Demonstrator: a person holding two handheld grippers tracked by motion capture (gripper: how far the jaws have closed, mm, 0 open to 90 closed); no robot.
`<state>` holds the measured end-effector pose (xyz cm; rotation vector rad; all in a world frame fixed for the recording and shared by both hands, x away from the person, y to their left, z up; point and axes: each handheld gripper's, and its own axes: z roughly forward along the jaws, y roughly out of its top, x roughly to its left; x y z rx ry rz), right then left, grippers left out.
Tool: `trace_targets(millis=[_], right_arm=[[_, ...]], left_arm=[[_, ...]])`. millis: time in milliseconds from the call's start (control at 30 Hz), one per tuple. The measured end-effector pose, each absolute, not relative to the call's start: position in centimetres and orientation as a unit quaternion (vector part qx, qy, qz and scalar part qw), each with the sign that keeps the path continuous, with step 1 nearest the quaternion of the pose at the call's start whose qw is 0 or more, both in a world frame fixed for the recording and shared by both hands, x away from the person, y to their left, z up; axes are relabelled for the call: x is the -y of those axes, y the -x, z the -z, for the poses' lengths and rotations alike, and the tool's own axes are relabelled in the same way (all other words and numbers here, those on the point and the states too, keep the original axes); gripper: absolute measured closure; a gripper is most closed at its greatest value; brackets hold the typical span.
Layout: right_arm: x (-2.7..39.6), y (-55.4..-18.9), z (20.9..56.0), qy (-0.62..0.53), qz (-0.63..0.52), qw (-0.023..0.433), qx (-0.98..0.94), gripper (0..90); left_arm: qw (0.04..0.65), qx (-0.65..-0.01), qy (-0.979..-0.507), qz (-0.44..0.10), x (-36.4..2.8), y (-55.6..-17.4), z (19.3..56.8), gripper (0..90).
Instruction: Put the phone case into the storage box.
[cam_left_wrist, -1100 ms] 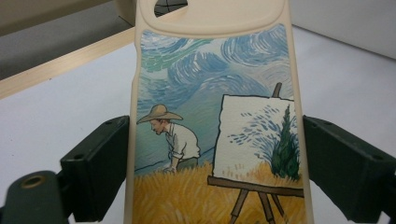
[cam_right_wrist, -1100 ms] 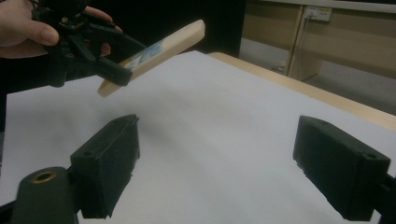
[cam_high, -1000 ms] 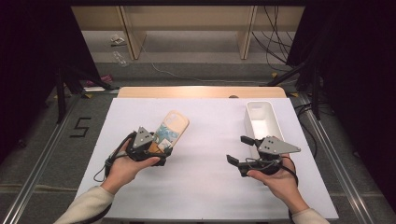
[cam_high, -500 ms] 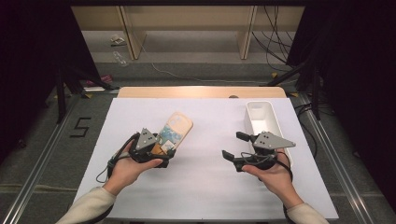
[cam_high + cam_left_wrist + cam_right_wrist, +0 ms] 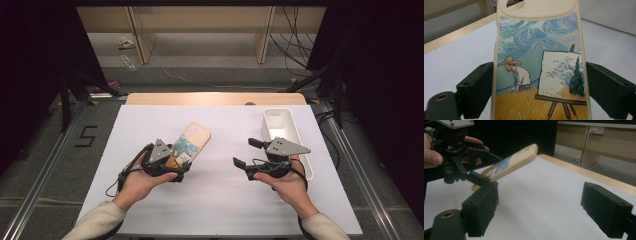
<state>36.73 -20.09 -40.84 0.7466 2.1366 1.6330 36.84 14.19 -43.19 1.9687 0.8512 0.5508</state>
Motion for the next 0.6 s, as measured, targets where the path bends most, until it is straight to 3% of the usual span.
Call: trace_targets(millis=[600], right_arm=[[18.9,-37.6,40.5,-0.264,-0.581,0.167,-0.751,15.5]], left_arm=[[0.445,-0.334,-0.803,-0.215,-13.0,-36.5,43.4,11.2]])
